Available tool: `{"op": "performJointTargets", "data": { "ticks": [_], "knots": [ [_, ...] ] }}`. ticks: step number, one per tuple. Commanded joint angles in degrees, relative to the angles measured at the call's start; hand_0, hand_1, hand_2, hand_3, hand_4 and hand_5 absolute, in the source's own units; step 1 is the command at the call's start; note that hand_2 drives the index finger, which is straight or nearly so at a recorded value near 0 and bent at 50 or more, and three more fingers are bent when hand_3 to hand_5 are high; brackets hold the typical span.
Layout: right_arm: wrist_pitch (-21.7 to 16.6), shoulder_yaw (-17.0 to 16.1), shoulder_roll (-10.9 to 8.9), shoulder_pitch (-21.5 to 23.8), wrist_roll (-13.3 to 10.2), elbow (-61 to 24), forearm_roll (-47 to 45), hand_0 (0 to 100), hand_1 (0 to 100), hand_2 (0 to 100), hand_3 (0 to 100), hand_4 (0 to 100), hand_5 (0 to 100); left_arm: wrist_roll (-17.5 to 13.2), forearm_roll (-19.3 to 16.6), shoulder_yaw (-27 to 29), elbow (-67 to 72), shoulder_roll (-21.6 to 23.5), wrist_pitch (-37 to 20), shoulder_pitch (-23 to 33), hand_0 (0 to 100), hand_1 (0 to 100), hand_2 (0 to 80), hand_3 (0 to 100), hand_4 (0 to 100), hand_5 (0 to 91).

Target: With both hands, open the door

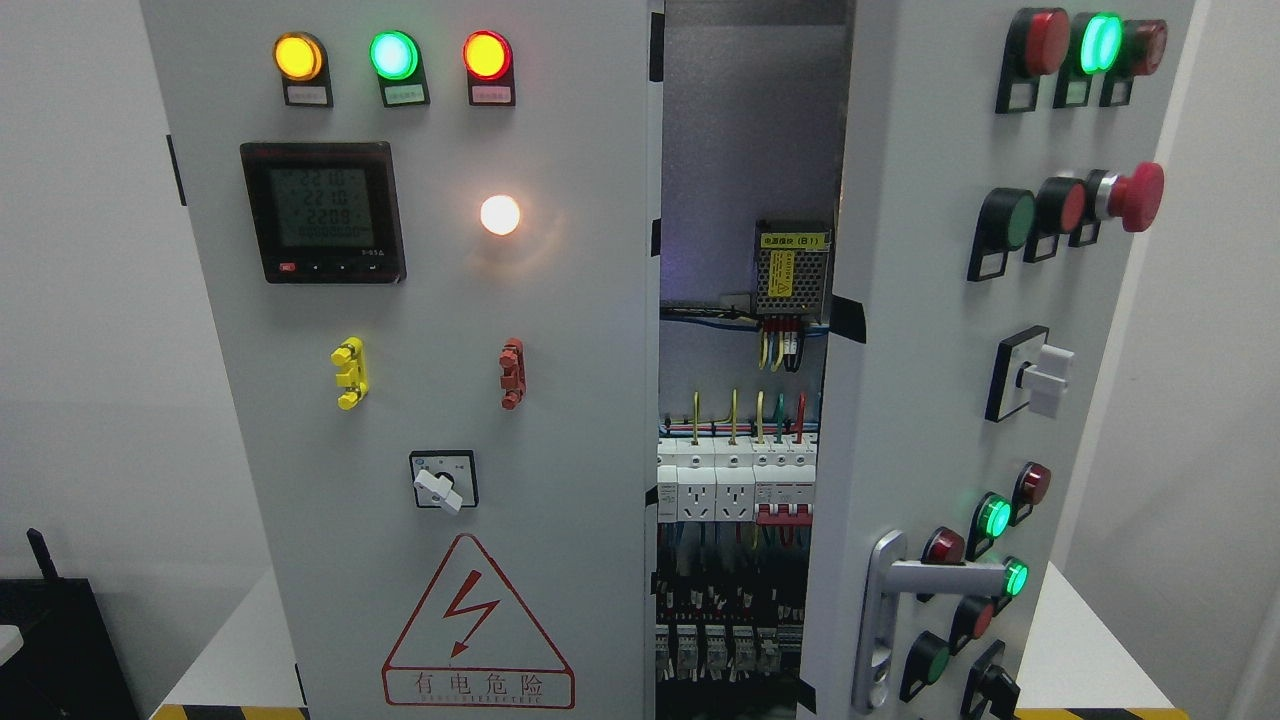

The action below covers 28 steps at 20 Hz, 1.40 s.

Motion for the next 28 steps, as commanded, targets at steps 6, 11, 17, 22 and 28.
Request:
{"op": "performJointTargets", "data": {
  "ticks": [6,11,17,22,28],
  "knots": [
    [0.00,-1.05,-0.05,-0.02,-0.01,0.00,0.00,39,0,0,0,0,0,-0.01,0.06,0.00,0.00,-1.93,-0.24,-0.08,0,0,0.0,0,0,0.0],
    [0.00,-1.05,0.04,0.06,-0.01,0.00,0.00,39,0,0,0,0,0,-0.01,-0.03,0.00,0.00,-1.93,-0.24,0.00,0,0,0.0,0,0,0.0],
    [0.00,-1.05,-0.05,-0.02,-0.01,0.00,0.00,39,0,0,0,0,0,-0.01,-0.11,-0.44,-0.44,-1.76,-0.24,-0.08,0,0,0.0,0,0,0.0],
    [0.00,-1.05,-0.05,-0.02,-0.01,0.00,0.00,39,0,0,0,0,0,-0.01,-0.03,-0.44,-4.48,-1.32,-0.24,1.32,0,0,0.0,0,0,0.0],
    [0.00,-1.05,0.04,-0.02,-0.01,0.00,0.00,39,0,0,0,0,0,-3.42,2.24,0.96,-41.58,4.03,-0.32,19.91,0,0,0.0,0,0,0.0]
  ]
}}
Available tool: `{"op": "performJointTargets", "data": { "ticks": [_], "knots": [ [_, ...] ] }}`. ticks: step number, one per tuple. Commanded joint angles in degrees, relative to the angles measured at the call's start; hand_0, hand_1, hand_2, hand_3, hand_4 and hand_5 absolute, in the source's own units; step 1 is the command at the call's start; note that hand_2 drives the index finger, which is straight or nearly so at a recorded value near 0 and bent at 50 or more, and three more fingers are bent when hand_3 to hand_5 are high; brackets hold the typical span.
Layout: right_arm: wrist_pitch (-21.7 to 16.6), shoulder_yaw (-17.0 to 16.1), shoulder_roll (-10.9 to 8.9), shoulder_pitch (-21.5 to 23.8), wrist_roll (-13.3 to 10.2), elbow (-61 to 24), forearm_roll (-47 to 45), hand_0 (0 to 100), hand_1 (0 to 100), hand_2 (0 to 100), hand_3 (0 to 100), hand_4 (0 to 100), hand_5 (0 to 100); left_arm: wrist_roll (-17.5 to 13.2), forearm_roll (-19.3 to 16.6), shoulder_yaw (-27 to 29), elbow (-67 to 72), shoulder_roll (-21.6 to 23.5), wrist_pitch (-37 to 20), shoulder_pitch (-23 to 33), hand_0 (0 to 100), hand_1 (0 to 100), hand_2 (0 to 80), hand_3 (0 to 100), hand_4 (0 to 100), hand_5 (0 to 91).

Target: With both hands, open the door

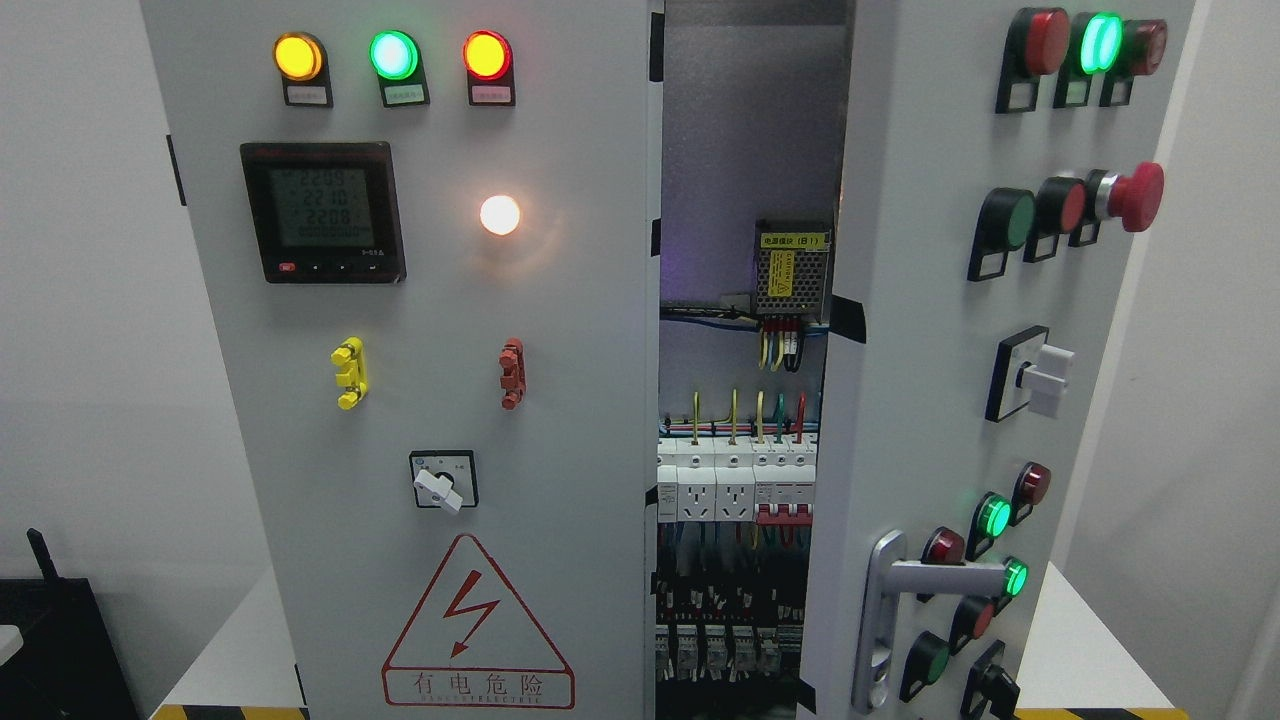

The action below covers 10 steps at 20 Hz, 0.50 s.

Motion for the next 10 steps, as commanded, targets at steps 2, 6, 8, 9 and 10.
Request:
{"op": "performJointTargets", "data": {
  "ticks": [2,6,8,9,10],
  "knots": [
    [0.00,-1.05,0.05,-0.01,-0.01,0.00,0.00,39,0,0,0,0,0,-3.76,8.50,1.74,-47.47,5.86,-0.24,21.44,0,0,0.0,0,0,0.0],
    [0.00,-1.05,-0.03,-0.01,-0.01,0.00,0.00,39,0,0,0,0,0,-3.86,23.96,8.68,-66.06,15.25,-9.27,34.03,0,0,0.0,0,0,0.0],
    [0.00,-1.05,0.05,-0.01,-0.01,0.00,0.00,39,0,0,0,0,0,-3.94,35.11,11.84,-70.81,22.01,-16.82,38.86,0,0,0.0,0,0,0.0],
    [0.00,-1.05,0.05,-0.01,-0.01,0.00,0.00,39,0,0,0,0,0,-3.94,41.17,14.03,-72.57,25.09,-21.38,40.89,0,0,0.0,0,0,0.0],
    [0.00,-1.05,0.05,0.07,-0.01,0.00,0.00,39,0,0,0,0,0,-4.47,46.80,16.31,-73.90,27.90,-25.17,42.56,0,0,0.0,0,0,0.0]
  ]
}}
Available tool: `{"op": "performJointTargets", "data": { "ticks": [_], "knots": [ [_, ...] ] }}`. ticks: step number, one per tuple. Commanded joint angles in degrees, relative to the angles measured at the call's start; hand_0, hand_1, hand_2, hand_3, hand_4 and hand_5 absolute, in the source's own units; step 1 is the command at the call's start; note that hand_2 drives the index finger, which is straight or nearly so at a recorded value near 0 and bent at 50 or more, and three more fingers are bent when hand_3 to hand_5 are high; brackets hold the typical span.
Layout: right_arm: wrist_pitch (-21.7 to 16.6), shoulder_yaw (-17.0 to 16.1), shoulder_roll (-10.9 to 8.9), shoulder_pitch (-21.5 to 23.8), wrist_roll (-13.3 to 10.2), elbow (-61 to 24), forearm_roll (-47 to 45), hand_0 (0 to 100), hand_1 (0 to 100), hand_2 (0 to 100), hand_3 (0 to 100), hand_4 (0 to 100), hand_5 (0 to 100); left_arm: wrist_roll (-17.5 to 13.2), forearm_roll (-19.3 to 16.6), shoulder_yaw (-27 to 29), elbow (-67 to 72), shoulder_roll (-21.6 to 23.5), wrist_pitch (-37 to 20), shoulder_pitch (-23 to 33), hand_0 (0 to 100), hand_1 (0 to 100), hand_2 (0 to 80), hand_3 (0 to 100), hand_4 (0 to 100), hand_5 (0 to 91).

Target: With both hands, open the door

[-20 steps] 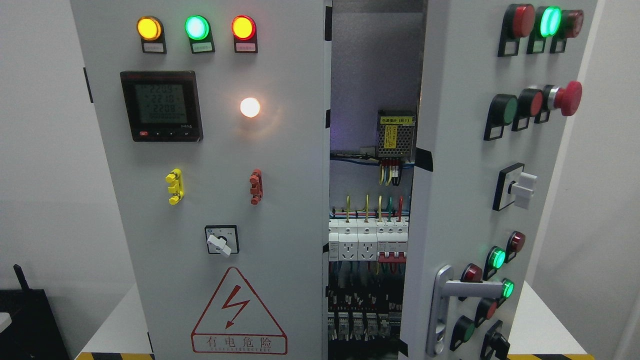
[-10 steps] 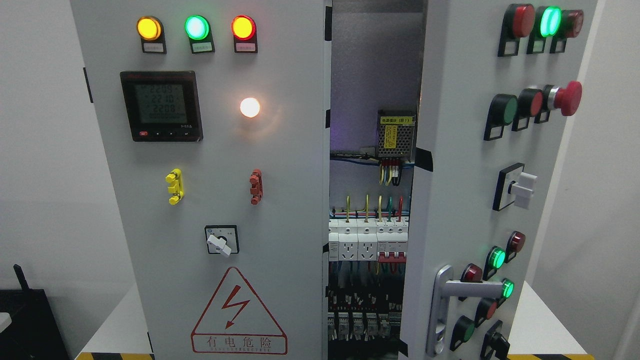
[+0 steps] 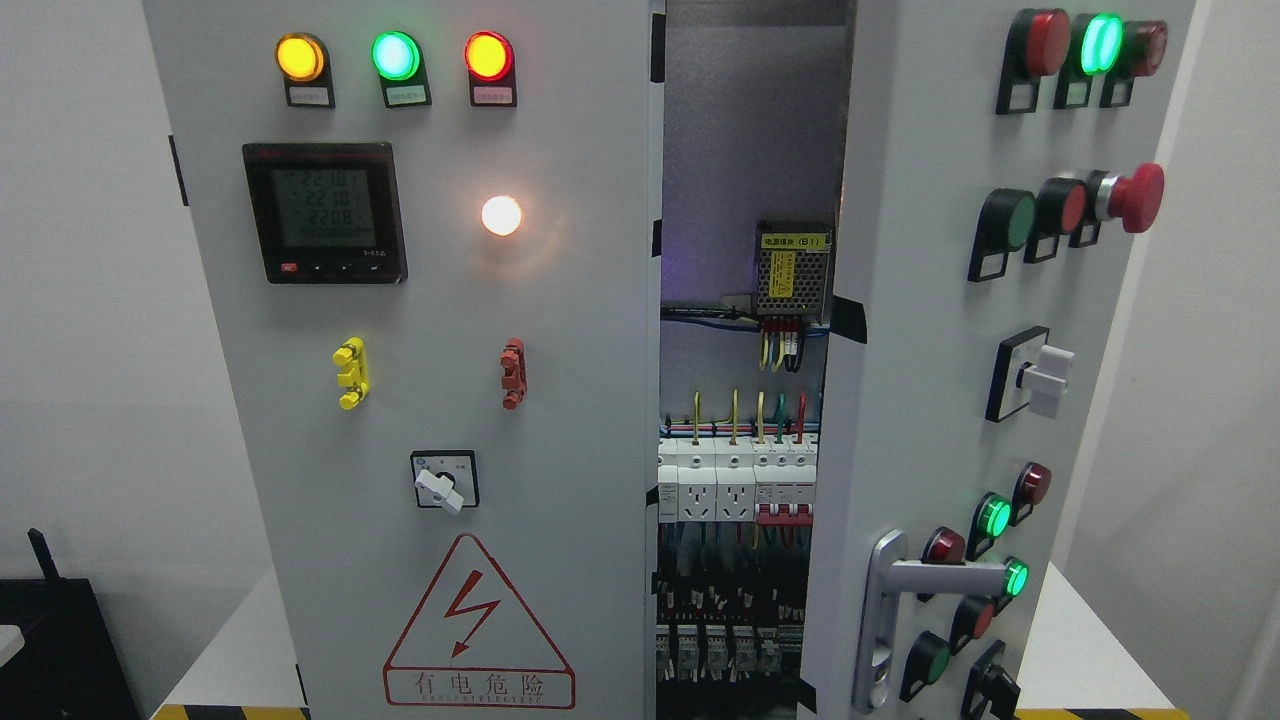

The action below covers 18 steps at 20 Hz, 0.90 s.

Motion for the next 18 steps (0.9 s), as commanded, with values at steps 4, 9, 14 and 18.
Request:
{"op": "performJointTargets", "data": {
  "ticks": [4,9,14,18],
  "knots": [
    [0.00,-1.06,0.05,-0.02,-0.01,0.00,0.00,39,0,0,0,0,0,-6.86,38.65,21.52,-39.85,28.16,-12.73,17.62,0,0,0.0,0,0,0.0],
    [0.00,-1.06,-0.03,0.07,-0.01,0.00,0.00,39,0,0,0,0,0,-14.34,55.27,30.41,-41.08,41.34,-12.73,22.55,0,0,0.0,0,0,0.0],
    [0.00,-1.14,0.05,0.07,-0.01,0.00,0.00,39,0,0,0,0,0,-19.00,61.70,33.23,-41.00,50.58,-12.64,22.91,0,0,0.0,0,0,0.0],
    [0.00,-1.14,-0.03,-0.02,-0.01,0.00,0.00,39,0,0,0,0,0,-20.33,62.06,33.23,-41.53,56.56,-12.64,22.91,0,0,0.0,0,0,0.0]
  ]
}}
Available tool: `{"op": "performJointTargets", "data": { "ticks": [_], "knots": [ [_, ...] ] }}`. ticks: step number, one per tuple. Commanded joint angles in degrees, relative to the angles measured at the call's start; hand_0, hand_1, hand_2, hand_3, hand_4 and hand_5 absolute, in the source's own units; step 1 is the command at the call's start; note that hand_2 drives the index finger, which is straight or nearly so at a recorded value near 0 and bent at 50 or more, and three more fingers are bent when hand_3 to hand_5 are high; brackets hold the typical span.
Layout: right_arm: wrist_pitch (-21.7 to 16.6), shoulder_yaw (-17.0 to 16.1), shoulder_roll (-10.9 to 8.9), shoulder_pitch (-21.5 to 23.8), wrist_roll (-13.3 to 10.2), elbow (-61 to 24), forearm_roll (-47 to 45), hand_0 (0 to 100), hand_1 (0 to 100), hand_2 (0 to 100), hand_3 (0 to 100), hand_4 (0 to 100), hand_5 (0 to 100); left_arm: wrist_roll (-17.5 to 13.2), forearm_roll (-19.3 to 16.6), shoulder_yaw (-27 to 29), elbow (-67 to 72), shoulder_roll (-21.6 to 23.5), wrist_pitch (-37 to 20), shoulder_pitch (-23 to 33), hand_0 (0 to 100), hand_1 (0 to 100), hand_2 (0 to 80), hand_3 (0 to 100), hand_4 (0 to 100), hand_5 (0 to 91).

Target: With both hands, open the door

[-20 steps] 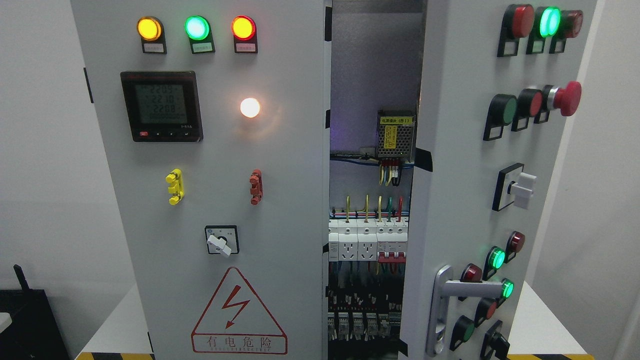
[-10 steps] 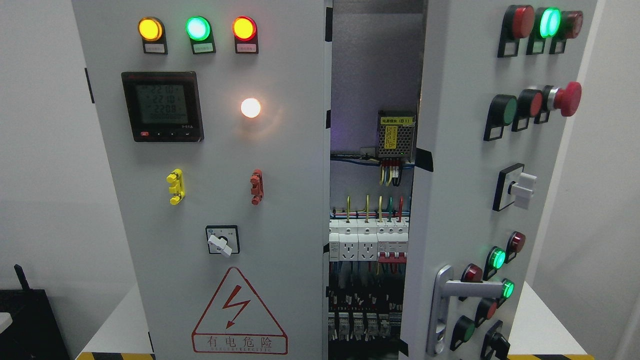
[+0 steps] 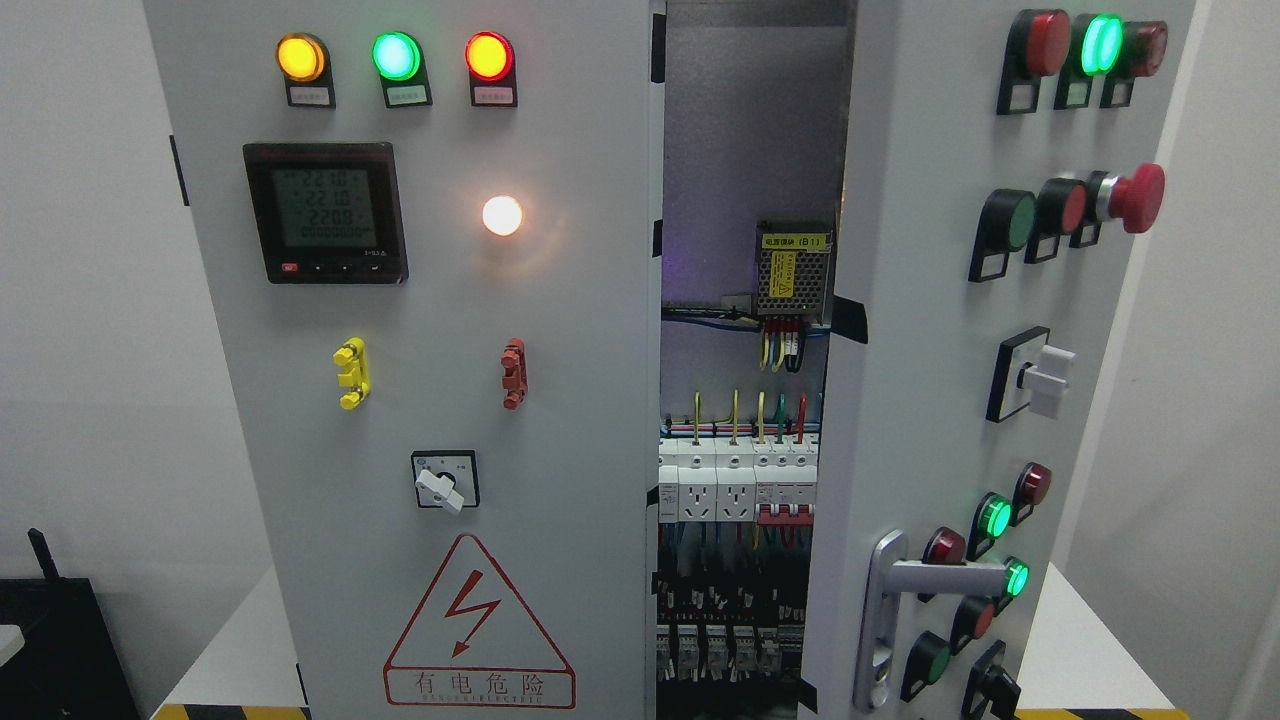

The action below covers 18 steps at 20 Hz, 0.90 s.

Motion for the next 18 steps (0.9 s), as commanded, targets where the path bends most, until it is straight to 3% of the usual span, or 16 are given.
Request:
{"op": "performJointTargets", "data": {
  "ticks": [1,4,8,13,15,18],
  "knots": [
    [0.00,-1.06,-0.04,-0.03,-0.01,0.00,0.00,39,0,0,0,0,0,-1.19,5.87,9.13,-8.71,21.76,-0.02,0.96,0,0,0.0,0,0,0.0],
    [0.00,-1.05,-0.04,-0.03,-0.01,0.00,0.00,39,0,0,0,0,0,-1.28,6.39,8.96,-9.76,24.31,-0.11,0.60,0,0,0.0,0,0,0.0],
    [0.00,-1.06,0.05,-0.03,-0.01,0.00,0.09,39,0,0,0,0,0,-2.25,9.73,8.78,-11.62,28.08,-0.19,-0.62,0,0,0.0,0,0,0.0],
    [0.00,-1.05,-0.04,0.06,-0.01,0.00,0.00,39,0,0,0,0,0,-3.65,9.21,6.51,-12.84,32.22,-0.11,-2.99,0,0,0.0,0,0,0.0],
    [0.00,-1.05,-0.04,0.06,-0.01,0.00,0.09,39,0,0,0,0,0,-3.57,9.21,-1.10,-12.85,34.86,-0.11,-10.42,0,0,0.0,0,0,0.0],
    [0.00,-1.05,-0.04,0.06,-0.01,0.00,0.00,39,0,0,0,0,0,-3.48,8.95,-26.19,-12.50,35.65,-0.11,-33.15,0,0,0.0,0,0,0.0]
  ]
}}
